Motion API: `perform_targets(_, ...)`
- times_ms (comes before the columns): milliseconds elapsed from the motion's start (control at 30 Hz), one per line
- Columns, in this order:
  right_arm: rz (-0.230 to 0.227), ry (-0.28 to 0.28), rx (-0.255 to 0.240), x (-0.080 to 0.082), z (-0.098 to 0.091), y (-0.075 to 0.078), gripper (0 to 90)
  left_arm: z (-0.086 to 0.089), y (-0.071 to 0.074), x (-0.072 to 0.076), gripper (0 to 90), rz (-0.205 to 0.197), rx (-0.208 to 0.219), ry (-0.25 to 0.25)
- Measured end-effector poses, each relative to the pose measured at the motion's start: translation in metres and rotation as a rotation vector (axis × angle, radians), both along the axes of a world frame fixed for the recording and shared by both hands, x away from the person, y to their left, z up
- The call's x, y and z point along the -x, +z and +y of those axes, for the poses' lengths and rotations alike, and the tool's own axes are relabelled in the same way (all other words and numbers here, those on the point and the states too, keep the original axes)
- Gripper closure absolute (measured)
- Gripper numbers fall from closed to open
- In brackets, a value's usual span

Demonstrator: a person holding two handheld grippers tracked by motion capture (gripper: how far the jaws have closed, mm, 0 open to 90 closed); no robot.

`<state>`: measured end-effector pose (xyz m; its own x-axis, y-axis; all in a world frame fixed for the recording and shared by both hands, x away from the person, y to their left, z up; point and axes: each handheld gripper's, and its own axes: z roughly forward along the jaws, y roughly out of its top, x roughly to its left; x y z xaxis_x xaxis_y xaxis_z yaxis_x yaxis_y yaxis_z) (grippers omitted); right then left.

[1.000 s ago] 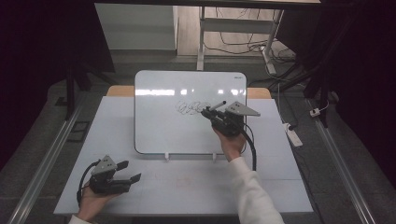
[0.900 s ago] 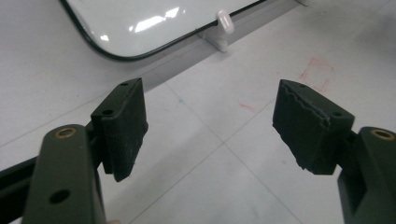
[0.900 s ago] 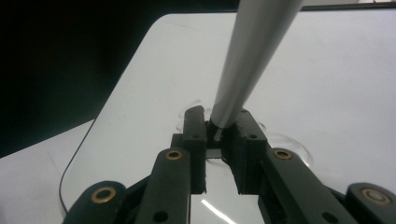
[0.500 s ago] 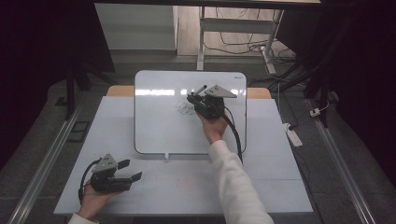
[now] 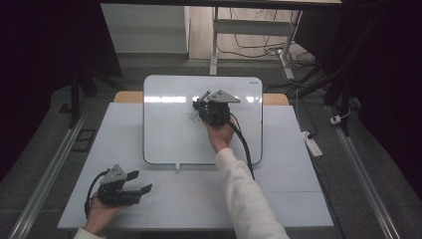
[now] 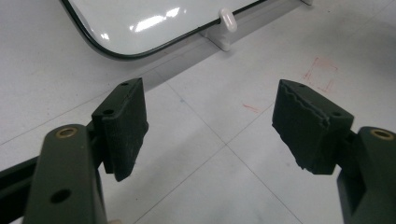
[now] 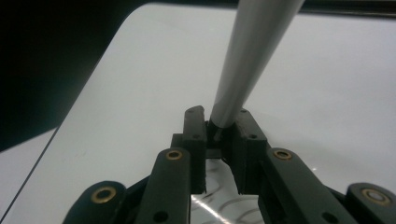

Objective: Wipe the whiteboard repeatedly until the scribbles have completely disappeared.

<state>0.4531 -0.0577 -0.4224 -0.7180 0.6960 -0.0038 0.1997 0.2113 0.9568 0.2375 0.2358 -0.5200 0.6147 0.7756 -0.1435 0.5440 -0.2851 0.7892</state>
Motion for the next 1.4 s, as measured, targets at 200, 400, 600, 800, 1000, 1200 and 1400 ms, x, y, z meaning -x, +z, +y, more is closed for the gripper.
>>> perform_targets(200, 0.011, 0.082, 0.040, 0.007, 0.011, -0.010, 77.2, 0.001, 0.000, 0.001, 26.9, 0.002, -0.001, 0.007)
perform_targets(400, 0.009, 0.060, 0.025, 0.005, 0.005, -0.008, 77.2, 0.002, 0.000, 0.000, 26.9, 0.002, 0.000, 0.009)
perform_targets(600, 0.001, 0.039, 0.014, 0.001, 0.001, -0.005, 77.2, 0.002, 0.000, 0.001, 26.9, 0.001, -0.002, 0.012)
perform_targets(800, 0.005, 0.134, 0.098, 0.015, 0.009, -0.016, 77.2, 0.002, -0.001, 0.001, 27.0, 0.005, -0.004, 0.011)
perform_targets(1000, -0.006, 0.021, 0.025, 0.004, -0.013, -0.005, 77.2, 0.001, 0.000, 0.002, 27.0, 0.001, -0.001, 0.013)
perform_targets(1200, 0.016, 0.169, 0.098, 0.018, 0.003, -0.022, 77.2, 0.000, -0.001, 0.000, 27.0, 0.009, -0.003, 0.011)
perform_targets(1400, -0.010, 0.040, 0.035, 0.002, -0.019, -0.006, 77.2, 0.000, -0.001, 0.001, 27.0, 0.008, 0.001, 0.010)
